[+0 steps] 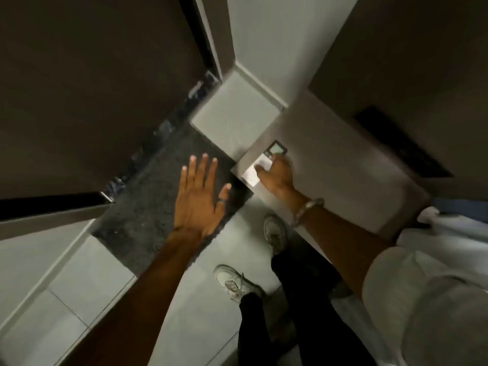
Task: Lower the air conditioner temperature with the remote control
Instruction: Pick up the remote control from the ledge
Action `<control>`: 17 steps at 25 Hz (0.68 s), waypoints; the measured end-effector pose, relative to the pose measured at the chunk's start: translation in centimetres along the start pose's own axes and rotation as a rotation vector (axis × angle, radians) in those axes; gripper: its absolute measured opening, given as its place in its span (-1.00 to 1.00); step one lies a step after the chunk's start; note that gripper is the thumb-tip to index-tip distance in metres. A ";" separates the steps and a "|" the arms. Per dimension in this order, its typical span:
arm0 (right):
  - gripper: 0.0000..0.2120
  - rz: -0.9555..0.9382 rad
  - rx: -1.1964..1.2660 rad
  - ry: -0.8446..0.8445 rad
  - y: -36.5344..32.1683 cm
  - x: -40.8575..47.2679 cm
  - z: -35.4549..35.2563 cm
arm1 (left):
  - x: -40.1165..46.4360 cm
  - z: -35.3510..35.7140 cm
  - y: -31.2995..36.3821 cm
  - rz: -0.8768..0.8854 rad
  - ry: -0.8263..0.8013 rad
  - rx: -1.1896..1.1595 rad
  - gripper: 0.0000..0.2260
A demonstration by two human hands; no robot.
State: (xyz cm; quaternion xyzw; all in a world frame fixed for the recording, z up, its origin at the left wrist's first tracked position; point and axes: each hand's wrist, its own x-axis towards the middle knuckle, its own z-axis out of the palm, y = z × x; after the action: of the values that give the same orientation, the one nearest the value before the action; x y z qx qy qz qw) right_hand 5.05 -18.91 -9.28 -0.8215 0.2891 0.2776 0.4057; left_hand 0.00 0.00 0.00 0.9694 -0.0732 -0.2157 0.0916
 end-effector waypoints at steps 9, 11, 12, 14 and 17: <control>-0.17 0.438 0.164 0.191 -0.7 5.4 4.4 | 0.4 5.2 -2.2 0.055 -0.011 0.042 -0.38; -0.56 0.392 0.422 0.116 -1.6 3.6 2.7 | -0.4 1.8 -2.3 0.026 0.055 0.028 -0.39; -0.77 0.360 0.539 0.044 -2.6 2.1 1.6 | -0.9 -0.2 -2.1 0.015 0.098 0.026 -0.39; -0.83 0.251 0.715 -0.171 -5.9 -2.8 -1.7 | -2.3 -6.0 -1.7 0.001 0.197 0.030 -0.39; -0.58 -0.046 0.792 -0.418 -13.1 -10.4 -6.4 | -4.5 -15.7 -1.3 -0.015 0.407 0.033 -0.40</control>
State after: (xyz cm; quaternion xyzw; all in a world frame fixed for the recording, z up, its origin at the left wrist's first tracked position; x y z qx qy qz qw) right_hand 8.57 -15.03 7.89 -0.5352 0.2668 0.2964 0.7447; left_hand 2.89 4.34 15.54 0.9948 -0.0497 -0.0148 0.0871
